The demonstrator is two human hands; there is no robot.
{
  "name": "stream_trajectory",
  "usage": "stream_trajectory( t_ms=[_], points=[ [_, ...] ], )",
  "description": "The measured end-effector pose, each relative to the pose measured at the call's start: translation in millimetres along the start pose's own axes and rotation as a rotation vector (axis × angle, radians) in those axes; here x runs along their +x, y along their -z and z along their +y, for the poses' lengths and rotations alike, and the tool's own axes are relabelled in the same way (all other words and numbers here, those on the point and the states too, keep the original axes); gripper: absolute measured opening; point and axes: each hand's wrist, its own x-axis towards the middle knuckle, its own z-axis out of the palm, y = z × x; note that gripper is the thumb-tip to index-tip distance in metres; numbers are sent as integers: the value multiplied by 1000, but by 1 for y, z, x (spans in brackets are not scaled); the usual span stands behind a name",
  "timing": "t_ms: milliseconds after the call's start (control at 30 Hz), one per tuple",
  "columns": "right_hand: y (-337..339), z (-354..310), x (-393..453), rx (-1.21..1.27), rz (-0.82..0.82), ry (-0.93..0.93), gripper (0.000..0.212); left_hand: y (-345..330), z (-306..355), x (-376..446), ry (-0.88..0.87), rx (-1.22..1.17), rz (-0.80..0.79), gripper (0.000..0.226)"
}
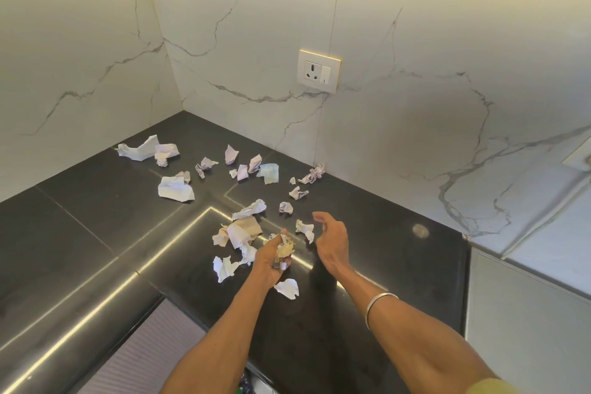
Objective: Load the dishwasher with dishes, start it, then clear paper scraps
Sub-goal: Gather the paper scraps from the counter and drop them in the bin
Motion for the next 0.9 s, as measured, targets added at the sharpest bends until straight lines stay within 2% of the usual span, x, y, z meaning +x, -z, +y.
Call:
stream_trajectory(
  t_ms=[67,133,200,267,333,400,500,600,733,900],
  points=[
    [-1,2,5,-57,-25,15,49,4,1,3,4,-5,3,28],
    [-3,3,12,-123,-180,71,44,5,1,3,12,7,8,39],
    [-11,5,17,-230,-338,66,52,4,-1,5,9,25,13,47],
    [-22,9,19,-277,-403,40,48,3,-2,7,-14,43,33,56],
    [-25,11,17,-245,-343,20,31,2,-5,9,-49,53,68,69],
    [-22,13,14,-217,-252,12,29,-1,-8,9,-81,86,121,77],
    [-12,14,10,-118,-230,-59,25,-2,-11,9,-96,101,151,85],
    [-4,7,6,11,-252,-66,14,0,-7,7,-85,36,97,85],
    [3,-18,0,128,-360,-6,15,-3,-1,1,-67,27,32,83],
    [1,-34,-9,103,-380,22,13,-5,9,-21,16,-76,-162,52]
  ],
)
